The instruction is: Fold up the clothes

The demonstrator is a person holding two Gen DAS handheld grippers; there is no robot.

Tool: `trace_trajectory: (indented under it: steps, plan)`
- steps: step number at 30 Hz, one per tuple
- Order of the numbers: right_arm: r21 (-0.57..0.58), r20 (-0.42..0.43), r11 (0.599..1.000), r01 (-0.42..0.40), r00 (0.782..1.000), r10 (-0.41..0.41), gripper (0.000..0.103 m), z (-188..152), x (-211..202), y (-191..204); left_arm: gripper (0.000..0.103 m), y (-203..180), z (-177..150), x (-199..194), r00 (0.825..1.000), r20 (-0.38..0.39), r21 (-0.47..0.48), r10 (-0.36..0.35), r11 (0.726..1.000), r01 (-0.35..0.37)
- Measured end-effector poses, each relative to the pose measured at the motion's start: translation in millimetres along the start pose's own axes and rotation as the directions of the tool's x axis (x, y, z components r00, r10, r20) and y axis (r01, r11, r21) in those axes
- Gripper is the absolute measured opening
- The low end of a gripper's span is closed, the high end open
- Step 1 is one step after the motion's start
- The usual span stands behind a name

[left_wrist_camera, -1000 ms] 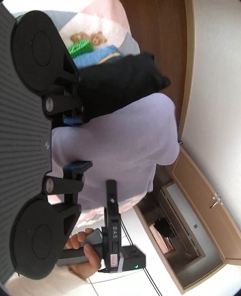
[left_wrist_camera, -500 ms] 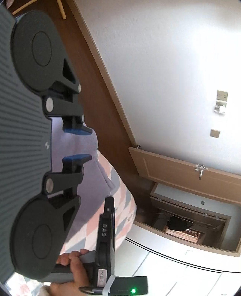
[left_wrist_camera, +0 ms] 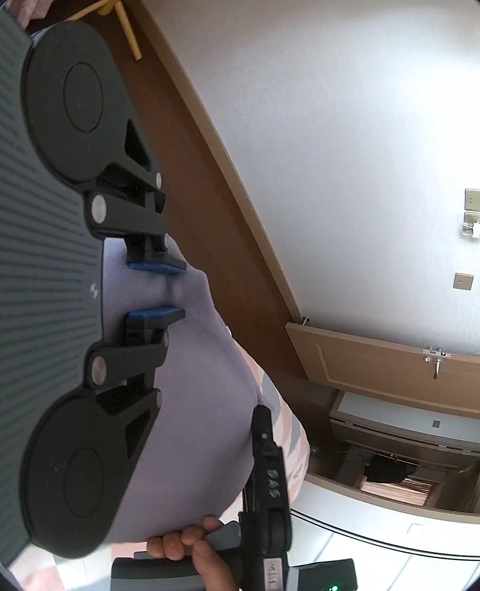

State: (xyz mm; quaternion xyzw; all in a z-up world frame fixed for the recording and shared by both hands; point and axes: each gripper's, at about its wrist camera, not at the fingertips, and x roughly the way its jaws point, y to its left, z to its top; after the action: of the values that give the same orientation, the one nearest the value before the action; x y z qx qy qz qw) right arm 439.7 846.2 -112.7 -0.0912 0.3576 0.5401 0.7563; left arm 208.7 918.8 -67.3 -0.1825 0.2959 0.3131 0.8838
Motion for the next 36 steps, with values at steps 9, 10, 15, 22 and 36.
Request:
trace_trajectory:
  steps: [9,10,15,22,36]
  plan:
    - [0.08,0.146,0.997,0.001,0.989,-0.013,0.055,5.9,-86.9,-12.3,0.016,6.4,-6.9,-64.8,0.999,0.034,-0.087,-0.013,0.996,0.016]
    - [0.076,0.157,0.997,0.009,0.987,-0.021,0.055,1.1,-99.1,-12.2,0.016,5.1,-11.5,-73.0,0.999,0.035,-0.069,-0.017,0.997,0.019]
    - [0.046,0.159,0.998,0.032,0.987,-0.039,0.055,-39.4,-133.8,-3.1,0.017,-16.2,-35.9,-99.5,0.997,0.018,0.07,-0.077,0.995,0.076]
    - [-0.04,0.05,0.993,0.113,0.993,-0.111,0.05,-77.7,-125.8,17.3,0.018,-48.5,-67.5,-90.6,0.992,-0.09,0.148,-0.086,0.984,0.099]
    - [-0.045,0.002,0.992,0.12,0.993,-0.12,0.051,-89.1,-123.2,28.1,0.02,-47.2,-72.3,-97.0,0.988,-0.135,0.091,-0.071,0.992,0.083]
